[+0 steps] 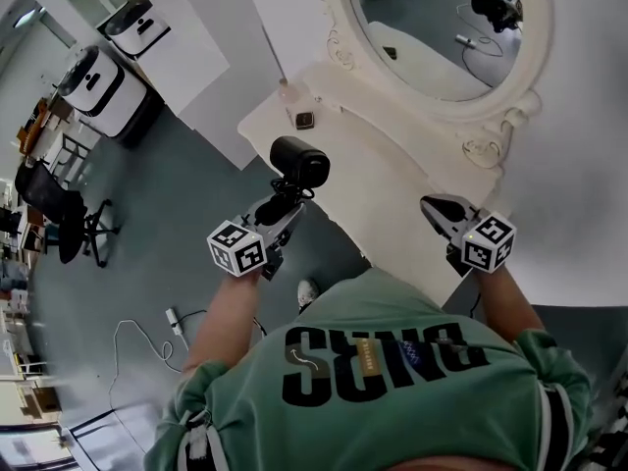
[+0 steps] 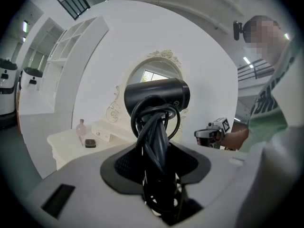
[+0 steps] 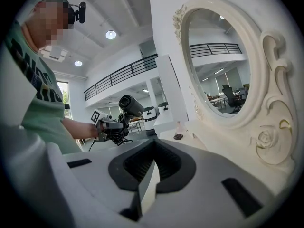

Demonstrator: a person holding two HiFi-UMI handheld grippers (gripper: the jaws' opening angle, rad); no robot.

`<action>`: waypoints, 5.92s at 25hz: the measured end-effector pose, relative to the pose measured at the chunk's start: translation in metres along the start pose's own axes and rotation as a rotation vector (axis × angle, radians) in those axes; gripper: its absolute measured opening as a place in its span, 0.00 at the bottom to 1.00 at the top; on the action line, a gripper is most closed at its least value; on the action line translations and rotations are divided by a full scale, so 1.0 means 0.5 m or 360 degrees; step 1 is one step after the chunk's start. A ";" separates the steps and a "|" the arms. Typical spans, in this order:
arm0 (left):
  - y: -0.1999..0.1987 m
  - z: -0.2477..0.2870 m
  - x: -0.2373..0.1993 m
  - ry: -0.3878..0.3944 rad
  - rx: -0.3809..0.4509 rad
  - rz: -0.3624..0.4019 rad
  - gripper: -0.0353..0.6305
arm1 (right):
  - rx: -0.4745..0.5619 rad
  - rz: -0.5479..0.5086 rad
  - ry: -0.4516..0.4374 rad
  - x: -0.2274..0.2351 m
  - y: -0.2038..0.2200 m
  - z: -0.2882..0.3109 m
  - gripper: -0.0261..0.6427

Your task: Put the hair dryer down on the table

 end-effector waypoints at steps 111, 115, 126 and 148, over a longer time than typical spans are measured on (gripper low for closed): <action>0.108 0.478 -0.395 0.0201 -0.0906 0.0856 0.58 | -0.0095 0.0110 0.0335 0.171 0.160 0.173 0.03; 0.041 0.399 -0.350 0.0184 -0.0667 0.0685 0.58 | -0.0090 0.0071 0.0340 0.160 0.114 0.169 0.03; -0.061 0.196 -0.190 0.0220 -0.0166 0.0377 0.53 | -0.0063 0.0002 0.0361 0.119 -0.002 0.164 0.03; -0.109 -0.008 -0.095 0.0193 0.0381 -0.0017 0.07 | -0.0027 -0.0085 0.0259 0.032 -0.098 0.227 0.03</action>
Point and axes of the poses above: the fingertips, and each gripper's own axes: z forward along the fingers, x to its right, y out of its underside, the point moved 2 cm from there along -z, backward along the fingers, and after that the axes turned 9 degrees about -z, right-handed, at the moved point
